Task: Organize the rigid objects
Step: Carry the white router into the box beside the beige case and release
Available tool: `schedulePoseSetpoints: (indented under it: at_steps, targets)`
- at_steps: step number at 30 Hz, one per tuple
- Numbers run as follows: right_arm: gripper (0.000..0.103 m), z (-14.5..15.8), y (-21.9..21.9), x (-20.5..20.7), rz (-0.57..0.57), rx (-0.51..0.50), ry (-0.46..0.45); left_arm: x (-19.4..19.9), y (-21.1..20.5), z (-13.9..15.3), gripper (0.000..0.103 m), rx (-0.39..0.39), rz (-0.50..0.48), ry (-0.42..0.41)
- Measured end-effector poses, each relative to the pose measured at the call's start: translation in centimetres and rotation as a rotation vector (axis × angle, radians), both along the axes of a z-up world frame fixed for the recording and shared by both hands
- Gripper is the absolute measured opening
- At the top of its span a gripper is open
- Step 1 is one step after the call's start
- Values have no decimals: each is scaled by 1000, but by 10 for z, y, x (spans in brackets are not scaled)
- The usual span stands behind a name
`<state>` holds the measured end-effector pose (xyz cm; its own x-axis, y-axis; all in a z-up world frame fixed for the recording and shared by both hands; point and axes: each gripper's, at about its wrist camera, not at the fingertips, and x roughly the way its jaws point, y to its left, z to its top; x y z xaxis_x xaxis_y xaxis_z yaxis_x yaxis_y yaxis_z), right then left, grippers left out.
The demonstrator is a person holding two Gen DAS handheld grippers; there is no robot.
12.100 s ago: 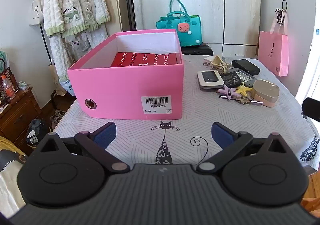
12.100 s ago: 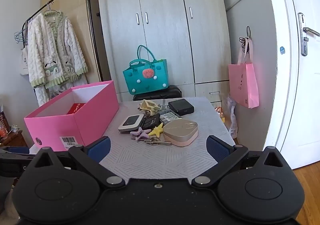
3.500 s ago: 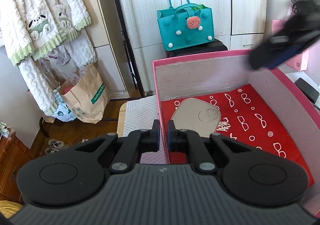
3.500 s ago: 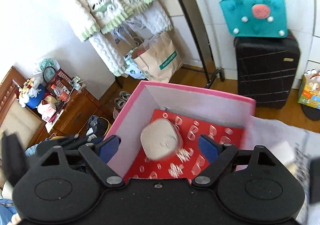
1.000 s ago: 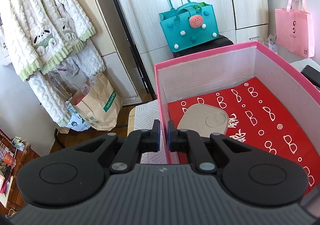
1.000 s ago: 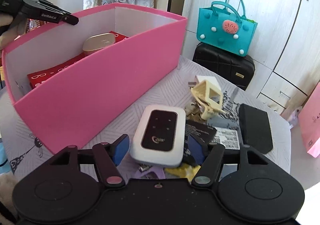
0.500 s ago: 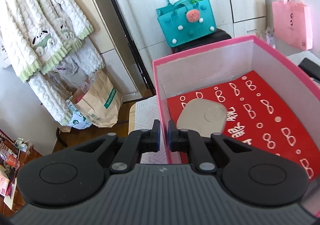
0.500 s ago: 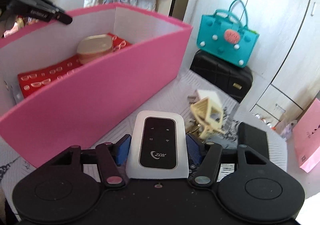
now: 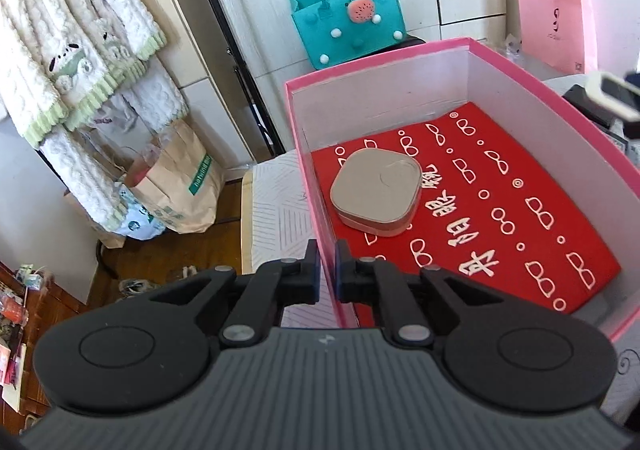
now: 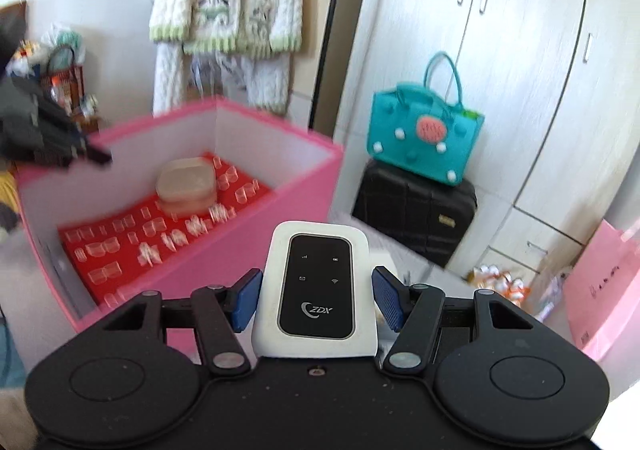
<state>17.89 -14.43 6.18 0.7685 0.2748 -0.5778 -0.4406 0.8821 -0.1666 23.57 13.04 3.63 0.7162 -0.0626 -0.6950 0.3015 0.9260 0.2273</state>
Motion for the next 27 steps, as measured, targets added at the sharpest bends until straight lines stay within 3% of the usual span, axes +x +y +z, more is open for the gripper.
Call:
schedulePoseSetpoints:
  at_steps: [4, 7, 15, 21, 27]
  targets:
    - [65, 24, 15, 7, 87, 58, -3, -1, 2, 1, 7, -10, -9, 8]
    - [65, 25, 33, 19, 160, 88, 44, -1, 3, 1, 7, -16, -8, 6]
    - [65, -1, 110, 62, 327, -19, 244, -2, 5, 1, 7, -48, 0, -1]
    - [65, -22, 143, 90, 333, -105, 411, -2, 10, 0, 8, -86, -9, 5]
    - [65, -41, 154, 118, 269, -158, 476, -3, 15, -1, 8, -118, -19, 1]
